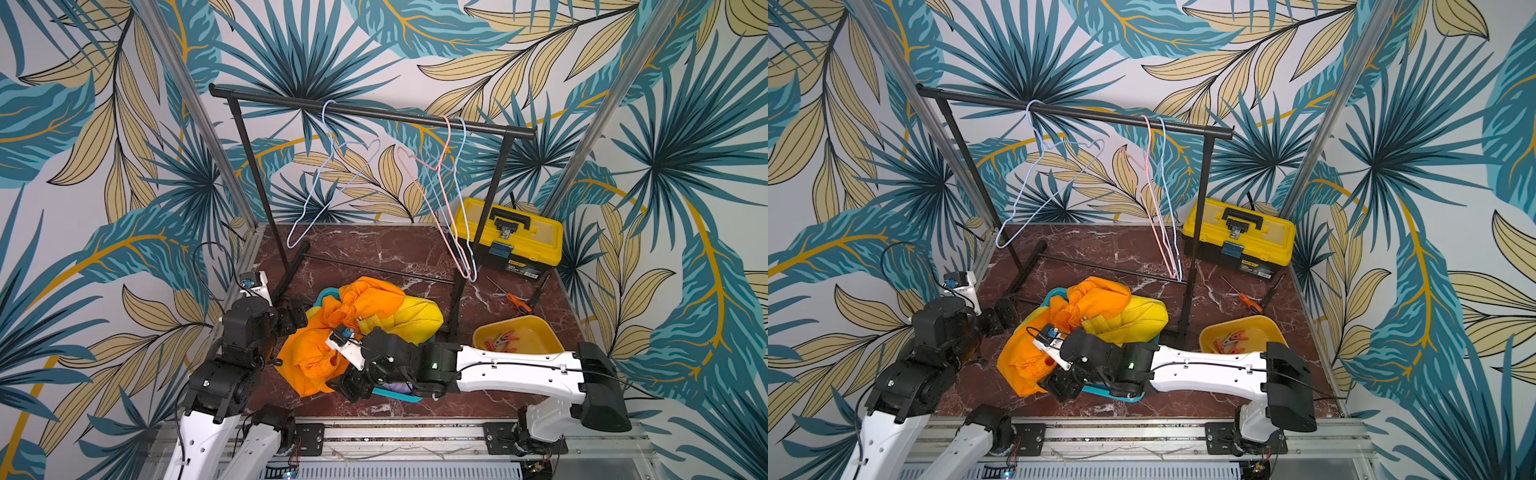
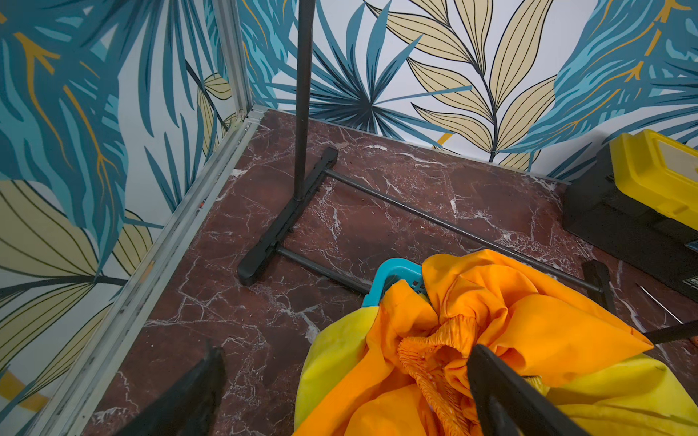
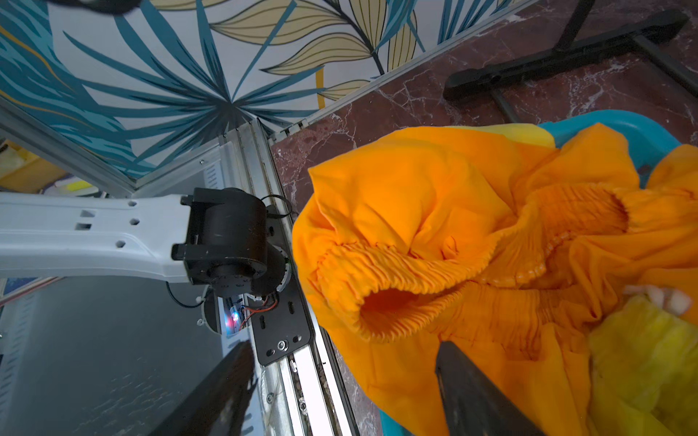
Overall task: Remove the clothespins securing shorts to the hanger
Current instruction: Adjust the shorts in the basket.
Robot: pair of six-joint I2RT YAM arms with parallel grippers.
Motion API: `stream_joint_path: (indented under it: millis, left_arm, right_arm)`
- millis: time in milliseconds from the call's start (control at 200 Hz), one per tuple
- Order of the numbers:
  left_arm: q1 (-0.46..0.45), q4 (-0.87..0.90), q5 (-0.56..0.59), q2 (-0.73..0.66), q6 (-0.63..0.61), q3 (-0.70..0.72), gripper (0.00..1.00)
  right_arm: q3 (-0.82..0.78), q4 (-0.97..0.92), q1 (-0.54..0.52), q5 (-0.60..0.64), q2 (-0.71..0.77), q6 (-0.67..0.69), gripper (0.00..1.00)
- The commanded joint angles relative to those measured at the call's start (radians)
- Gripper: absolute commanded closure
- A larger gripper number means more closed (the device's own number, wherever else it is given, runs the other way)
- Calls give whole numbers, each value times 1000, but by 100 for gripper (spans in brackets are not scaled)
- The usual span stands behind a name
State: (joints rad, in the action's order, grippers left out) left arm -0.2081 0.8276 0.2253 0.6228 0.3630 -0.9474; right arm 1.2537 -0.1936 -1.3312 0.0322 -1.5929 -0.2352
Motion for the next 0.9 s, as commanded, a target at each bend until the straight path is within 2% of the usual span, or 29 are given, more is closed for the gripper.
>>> stream_joint_path:
  millis: [0, 666, 766, 891]
  left_arm:
    - [10, -5, -22, -11, -19, -14, 0]
    - [11, -31, -61, -3, -22, 33, 1]
    - [12, -33, -73, 4, -20, 38, 0]
    - [12, -36, -84, 9, -17, 44, 0]
  right_arm:
    - [26, -56, -8, 37, -39, 52, 24]
    - [100, 45, -9, 22, -136, 137, 38]
    - [115, 45, -9, 22, -154, 140, 44]
    - [115, 48, -10, 52, -156, 150, 66]
